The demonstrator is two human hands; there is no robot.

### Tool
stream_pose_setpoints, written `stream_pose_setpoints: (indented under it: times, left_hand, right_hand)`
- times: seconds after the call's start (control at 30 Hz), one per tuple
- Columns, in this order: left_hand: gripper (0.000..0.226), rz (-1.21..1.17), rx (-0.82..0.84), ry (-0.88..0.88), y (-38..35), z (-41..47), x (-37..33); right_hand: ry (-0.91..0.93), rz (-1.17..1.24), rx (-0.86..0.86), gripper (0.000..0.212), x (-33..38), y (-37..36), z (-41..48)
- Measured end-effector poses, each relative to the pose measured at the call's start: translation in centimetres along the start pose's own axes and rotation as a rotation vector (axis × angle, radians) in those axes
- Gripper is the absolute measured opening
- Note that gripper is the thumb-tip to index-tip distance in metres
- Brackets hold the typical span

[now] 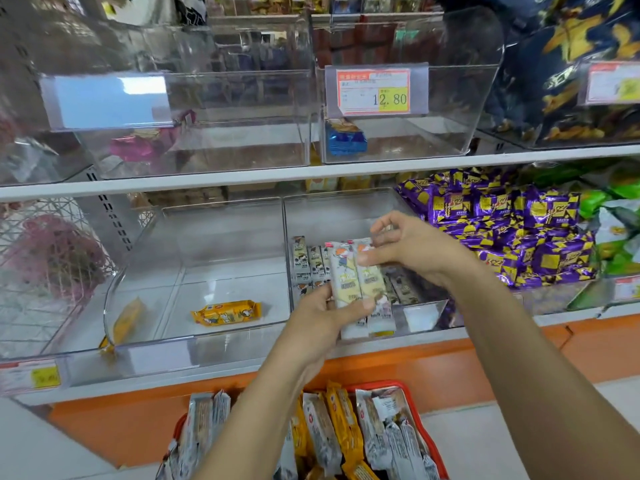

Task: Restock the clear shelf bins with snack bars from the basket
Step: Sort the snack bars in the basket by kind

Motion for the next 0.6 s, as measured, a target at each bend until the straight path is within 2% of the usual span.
stream_pose_setpoints:
  times: [0.07,0.13,0.23,0.33,0.37,0.47,0.5,0.6]
  left_hand:
    - [0.027,0.068,-0.093,-0.059,0.4,0.7,-0.6]
    - [0.023,0.274,-0.232,-0.136,1.0,1.2,-1.7]
    - [0.024,0.473,-0.303,-0.221,1.3,1.8,-3.0]
    - [0.026,0.537,-0.300,-0.239,1.2,2.2,-3.8]
    - [0.026,0.561,-0.284,-0.238,1.3,2.5,-3.9]
    - [0.029,0.646,-0.233,-0.235,1.6,3.0,-4.8]
    - [0.036,0.659,-0.239,-0.243,2.0,3.0,-5.1]
    - [0.052,0.792,-0.388,-0.336,3.7,2.3,-6.3]
  right_hand:
    - [0.040,-0.048,-0.139,0.045,-0.2,-1.0,0.4]
    - [0.077,-0.165,-0.195,0.052,-0.4,-2.0,0.5]
    - [0.057,-0.275,-0.173,0.060,-0.3,-2.9,1.0]
    - [0.025,-0.326,-0.086,0.079,0.1,-3.3,2.0]
    - [0.015,-0.357,-0.086,0.075,0.4,-3.2,2.3]
    - [-0.022,-0.384,-0.092,0.035,1.1,-2.6,3.7]
    - [-0.053,-0.398,-0.087,0.029,1.2,-2.5,4.5]
    - [-0.175,-0.460,-0.057,0.032,0.6,-2.6,7.4]
Point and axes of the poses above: each hand's wrist, its own z-axis towards the middle knuckle, its own y-axis out of the back of the hand, x = y × z, the point moved 5 cm from there along z, towards the middle knuckle, and after that the axes turned 4 degrees about x, right-handed, at the moved point
